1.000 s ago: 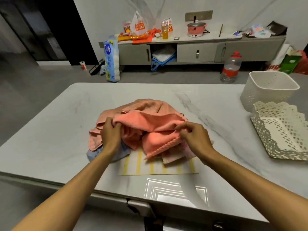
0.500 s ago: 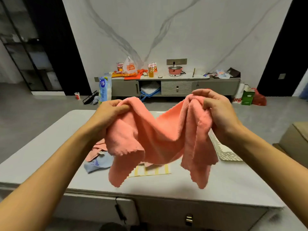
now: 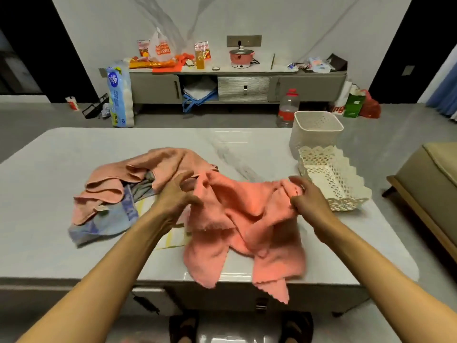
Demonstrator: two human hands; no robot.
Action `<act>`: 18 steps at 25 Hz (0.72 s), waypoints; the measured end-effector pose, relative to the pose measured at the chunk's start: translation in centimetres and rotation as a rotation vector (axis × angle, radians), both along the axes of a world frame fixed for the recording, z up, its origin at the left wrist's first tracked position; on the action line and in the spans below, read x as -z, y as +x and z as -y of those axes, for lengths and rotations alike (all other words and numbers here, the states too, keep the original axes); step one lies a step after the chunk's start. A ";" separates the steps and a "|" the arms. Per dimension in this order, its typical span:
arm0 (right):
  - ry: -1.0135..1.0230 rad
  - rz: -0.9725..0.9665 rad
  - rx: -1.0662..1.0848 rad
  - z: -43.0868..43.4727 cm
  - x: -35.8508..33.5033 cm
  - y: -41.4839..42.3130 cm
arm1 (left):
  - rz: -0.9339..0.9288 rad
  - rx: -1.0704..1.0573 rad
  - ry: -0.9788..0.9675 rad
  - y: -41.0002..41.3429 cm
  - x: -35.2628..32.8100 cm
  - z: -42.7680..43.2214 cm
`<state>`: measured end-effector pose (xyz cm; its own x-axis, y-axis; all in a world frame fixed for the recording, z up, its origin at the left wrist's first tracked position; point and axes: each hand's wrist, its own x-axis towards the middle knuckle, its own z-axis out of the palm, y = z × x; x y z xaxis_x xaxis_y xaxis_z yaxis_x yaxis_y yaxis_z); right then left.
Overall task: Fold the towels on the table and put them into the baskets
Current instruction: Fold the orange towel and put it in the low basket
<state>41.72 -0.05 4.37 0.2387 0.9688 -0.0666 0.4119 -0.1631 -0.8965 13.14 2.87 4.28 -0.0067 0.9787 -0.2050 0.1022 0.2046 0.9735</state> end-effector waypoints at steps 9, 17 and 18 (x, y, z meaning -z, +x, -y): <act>0.325 0.763 -0.364 -0.3 10.7 -3.2 | -0.552 -0.220 0.084 2.4 10.5 -1.5; 0.121 0.594 -0.463 0.3 9.0 -2.1 | -0.354 -0.133 0.212 1.4 9.0 0.1; 0.137 0.498 -0.486 0.4 9.0 -1.9 | -0.152 -0.173 0.260 2.0 8.4 0.2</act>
<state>39.81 -0.42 -4.65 -0.2521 0.9653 0.0681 0.7757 0.2436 -0.5821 15.11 2.70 -4.15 -0.1888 0.9797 0.0676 0.2357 -0.0216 0.9716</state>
